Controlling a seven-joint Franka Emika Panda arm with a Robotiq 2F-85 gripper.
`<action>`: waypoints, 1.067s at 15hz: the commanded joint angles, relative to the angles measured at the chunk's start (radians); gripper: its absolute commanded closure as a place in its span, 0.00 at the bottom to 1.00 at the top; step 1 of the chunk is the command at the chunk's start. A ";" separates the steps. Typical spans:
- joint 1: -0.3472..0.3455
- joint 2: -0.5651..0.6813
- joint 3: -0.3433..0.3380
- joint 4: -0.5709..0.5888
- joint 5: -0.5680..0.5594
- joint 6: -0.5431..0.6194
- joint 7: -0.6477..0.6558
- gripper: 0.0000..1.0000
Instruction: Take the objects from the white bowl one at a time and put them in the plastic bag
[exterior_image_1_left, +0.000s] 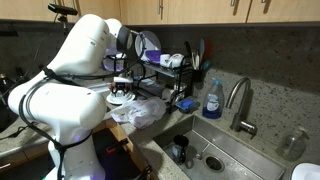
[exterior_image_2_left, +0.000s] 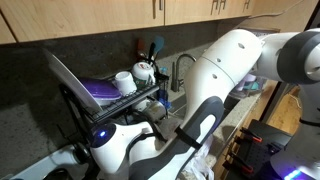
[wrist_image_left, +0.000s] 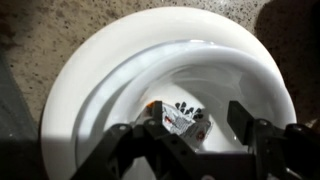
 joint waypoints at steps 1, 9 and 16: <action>0.009 -0.028 -0.006 -0.046 -0.022 0.021 0.030 0.33; 0.018 -0.028 -0.007 -0.056 -0.025 0.022 0.033 0.81; 0.022 -0.090 -0.001 -0.104 -0.039 0.084 0.036 0.31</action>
